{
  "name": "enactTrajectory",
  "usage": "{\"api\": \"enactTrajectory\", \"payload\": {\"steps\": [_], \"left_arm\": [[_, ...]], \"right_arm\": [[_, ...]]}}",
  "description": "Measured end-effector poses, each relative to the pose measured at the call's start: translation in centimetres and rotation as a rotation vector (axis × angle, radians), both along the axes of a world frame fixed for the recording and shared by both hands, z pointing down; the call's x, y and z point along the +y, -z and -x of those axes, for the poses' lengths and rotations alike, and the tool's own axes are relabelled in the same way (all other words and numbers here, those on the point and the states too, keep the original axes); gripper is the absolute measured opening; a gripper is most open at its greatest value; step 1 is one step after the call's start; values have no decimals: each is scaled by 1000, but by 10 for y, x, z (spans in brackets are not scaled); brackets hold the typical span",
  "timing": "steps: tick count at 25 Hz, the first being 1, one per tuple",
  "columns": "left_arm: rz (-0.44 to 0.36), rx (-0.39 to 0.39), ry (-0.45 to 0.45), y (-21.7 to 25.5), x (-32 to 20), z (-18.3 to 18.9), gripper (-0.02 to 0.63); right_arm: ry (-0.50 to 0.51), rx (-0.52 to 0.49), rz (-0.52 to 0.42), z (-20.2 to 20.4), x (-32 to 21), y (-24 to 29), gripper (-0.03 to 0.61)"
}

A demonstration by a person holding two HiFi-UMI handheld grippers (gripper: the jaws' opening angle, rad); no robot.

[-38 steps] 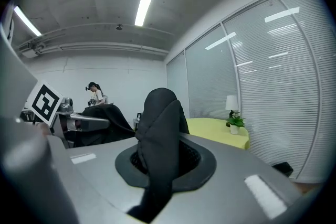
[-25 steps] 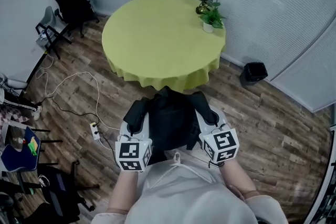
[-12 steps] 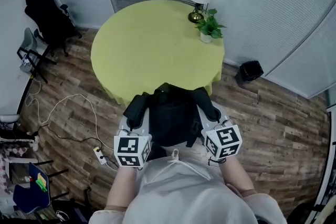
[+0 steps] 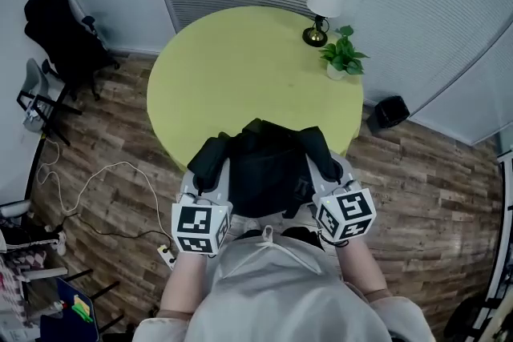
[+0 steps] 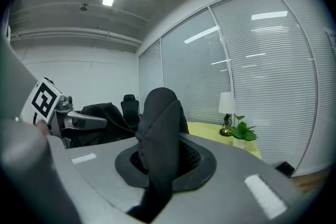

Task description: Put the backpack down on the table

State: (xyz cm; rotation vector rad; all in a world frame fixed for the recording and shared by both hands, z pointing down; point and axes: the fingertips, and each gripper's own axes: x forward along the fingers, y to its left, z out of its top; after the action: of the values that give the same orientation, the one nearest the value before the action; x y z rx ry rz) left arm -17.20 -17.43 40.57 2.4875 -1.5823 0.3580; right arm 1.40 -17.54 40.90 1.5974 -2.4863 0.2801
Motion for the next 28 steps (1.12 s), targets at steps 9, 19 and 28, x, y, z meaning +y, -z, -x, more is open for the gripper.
{"api": "enactTrajectory", "payload": {"steps": [9,19,28], "left_arm": [[58,30,16,-20,-63,17,41],[80,14,81,-32,-160,11,41],[48,-8,92,-27,-265,-1,41]], "right_arm": [[25,23,61,19,-65,-15,34],[109,33,81,16,-174,-24,34],[136,49,41,3,-283,-12,34]]}}
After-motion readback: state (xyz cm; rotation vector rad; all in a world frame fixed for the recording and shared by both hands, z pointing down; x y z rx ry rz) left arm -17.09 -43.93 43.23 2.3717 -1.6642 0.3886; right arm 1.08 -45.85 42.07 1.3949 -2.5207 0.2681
